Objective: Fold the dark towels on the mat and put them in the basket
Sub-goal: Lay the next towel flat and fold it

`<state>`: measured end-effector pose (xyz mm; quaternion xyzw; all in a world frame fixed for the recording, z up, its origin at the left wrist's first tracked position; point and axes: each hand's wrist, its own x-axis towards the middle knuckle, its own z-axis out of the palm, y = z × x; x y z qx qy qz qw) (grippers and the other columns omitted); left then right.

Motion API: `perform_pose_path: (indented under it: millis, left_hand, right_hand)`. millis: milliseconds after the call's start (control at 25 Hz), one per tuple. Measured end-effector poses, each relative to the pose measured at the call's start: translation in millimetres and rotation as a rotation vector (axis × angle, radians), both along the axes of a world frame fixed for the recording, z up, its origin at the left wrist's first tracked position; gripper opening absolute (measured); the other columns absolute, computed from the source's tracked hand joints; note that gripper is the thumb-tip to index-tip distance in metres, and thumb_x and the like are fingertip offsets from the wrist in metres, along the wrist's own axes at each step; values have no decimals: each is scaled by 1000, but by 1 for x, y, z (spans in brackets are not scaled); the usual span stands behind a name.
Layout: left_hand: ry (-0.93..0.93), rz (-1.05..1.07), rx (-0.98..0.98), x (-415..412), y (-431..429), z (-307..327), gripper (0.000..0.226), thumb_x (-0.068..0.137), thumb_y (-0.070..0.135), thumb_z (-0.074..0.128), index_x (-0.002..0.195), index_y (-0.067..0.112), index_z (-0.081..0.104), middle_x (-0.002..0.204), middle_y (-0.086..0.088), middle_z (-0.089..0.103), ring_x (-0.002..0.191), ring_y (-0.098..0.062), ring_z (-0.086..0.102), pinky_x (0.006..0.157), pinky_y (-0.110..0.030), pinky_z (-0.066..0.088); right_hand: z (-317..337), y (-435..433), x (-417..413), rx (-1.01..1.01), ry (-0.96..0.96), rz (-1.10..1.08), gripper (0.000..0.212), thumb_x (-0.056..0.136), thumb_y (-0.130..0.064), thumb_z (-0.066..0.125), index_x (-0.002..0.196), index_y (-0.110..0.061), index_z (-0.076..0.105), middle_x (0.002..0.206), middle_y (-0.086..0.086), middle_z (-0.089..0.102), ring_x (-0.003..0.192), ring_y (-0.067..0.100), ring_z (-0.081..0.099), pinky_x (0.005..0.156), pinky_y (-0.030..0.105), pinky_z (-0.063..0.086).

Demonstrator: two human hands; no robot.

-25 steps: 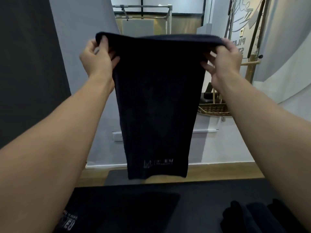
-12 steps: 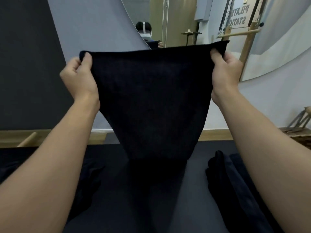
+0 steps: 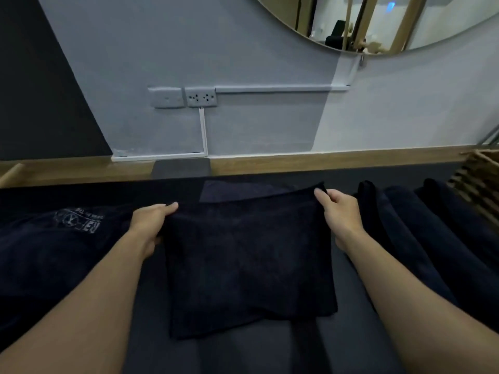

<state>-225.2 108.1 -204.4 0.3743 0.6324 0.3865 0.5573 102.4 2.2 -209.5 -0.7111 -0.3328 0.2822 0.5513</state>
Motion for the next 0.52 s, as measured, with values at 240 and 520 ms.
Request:
perform_pose_path:
  millis: [240,520]
  left_hand:
    - [24,-35,59,30,58,-48,12,90,14,69,102,14,65,91,-6,69,78,-19,64,66,-30,52]
    - [54,-23,228,81,151,-88,18,100,19,55,83,19,60,83,-2,63,81,-18,63,71,-34,55]
  right_hand:
    - [-59,57,35,-143,-12,-20,26,93,-29,63,80,-7,71,86,11,73,84,26,70,82,48,56]
    - [-91,139,80,-164,-26,-1,33,99,-29,56,110,1,64,106,9,69,100,22,65,93,40,50]
